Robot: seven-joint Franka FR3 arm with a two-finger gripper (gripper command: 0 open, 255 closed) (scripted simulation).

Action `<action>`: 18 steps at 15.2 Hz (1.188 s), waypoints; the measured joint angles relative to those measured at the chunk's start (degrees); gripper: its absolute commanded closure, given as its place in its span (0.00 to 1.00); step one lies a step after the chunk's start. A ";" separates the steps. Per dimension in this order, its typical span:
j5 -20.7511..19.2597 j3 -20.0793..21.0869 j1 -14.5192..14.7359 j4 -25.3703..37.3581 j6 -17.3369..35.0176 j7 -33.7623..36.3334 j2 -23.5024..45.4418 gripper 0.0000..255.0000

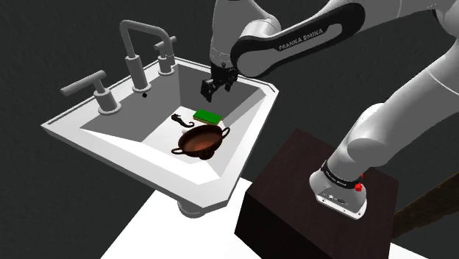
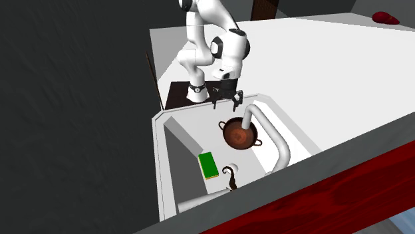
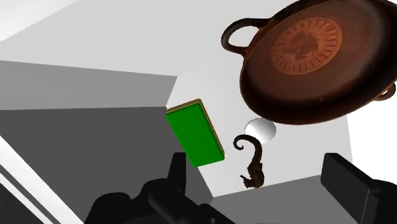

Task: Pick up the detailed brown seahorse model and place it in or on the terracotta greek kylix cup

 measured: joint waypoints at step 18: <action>-27.31 0.83 2.91 18.67 9.15 23.91 31.13 0.00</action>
